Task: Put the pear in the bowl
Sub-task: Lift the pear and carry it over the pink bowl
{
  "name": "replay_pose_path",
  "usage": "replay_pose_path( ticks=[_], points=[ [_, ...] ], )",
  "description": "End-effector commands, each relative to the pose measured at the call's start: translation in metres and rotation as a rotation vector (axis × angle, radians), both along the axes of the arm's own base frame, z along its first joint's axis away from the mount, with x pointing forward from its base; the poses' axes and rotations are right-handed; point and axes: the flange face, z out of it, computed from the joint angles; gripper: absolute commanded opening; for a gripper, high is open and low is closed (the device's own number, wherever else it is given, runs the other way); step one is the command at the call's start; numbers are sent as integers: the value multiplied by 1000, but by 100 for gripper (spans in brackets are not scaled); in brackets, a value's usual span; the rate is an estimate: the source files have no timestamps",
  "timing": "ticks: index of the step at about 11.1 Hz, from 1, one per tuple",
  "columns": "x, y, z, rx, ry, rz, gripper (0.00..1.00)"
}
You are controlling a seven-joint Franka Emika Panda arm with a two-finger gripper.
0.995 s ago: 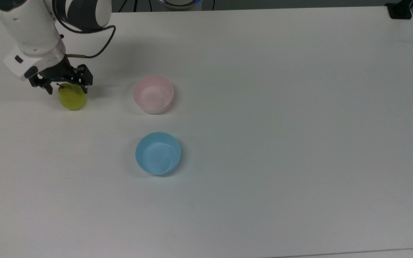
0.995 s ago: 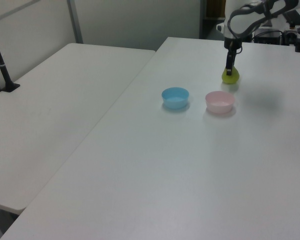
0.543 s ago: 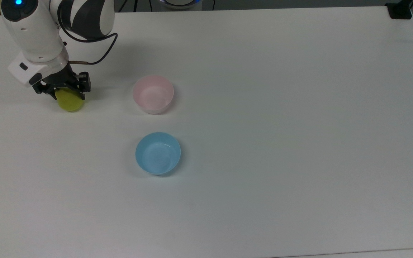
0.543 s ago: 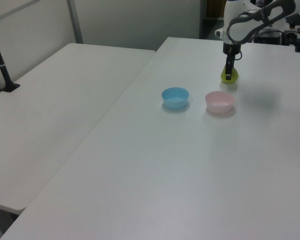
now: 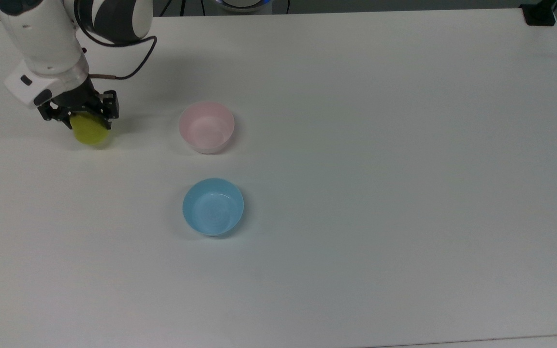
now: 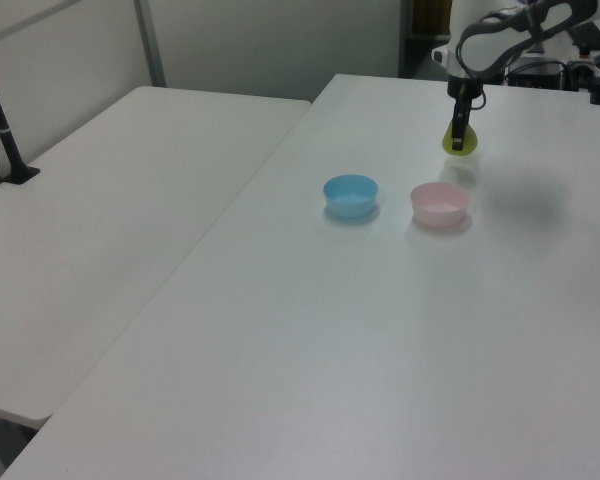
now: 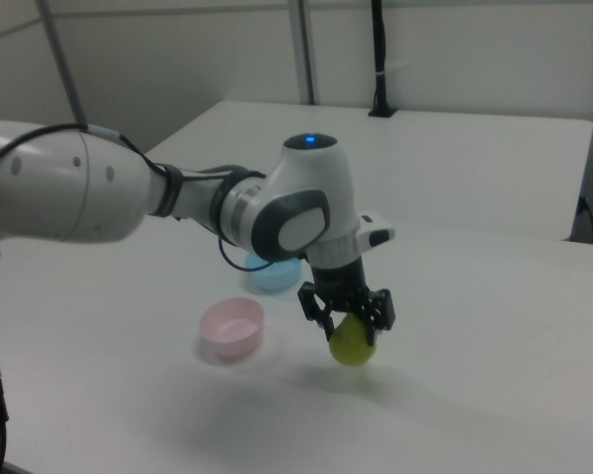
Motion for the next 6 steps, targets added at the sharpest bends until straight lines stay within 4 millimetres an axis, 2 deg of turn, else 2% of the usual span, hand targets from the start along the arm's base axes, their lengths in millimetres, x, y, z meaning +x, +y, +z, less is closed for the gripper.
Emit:
replay_pose_path(
  ticks=[1,4,6],
  points=[
    [-6,43,50,-3,6,-8,45],
    [3,114,73,-1,0,-103,45],
    [6,164,75,-14,25,-167,45]
  ],
)
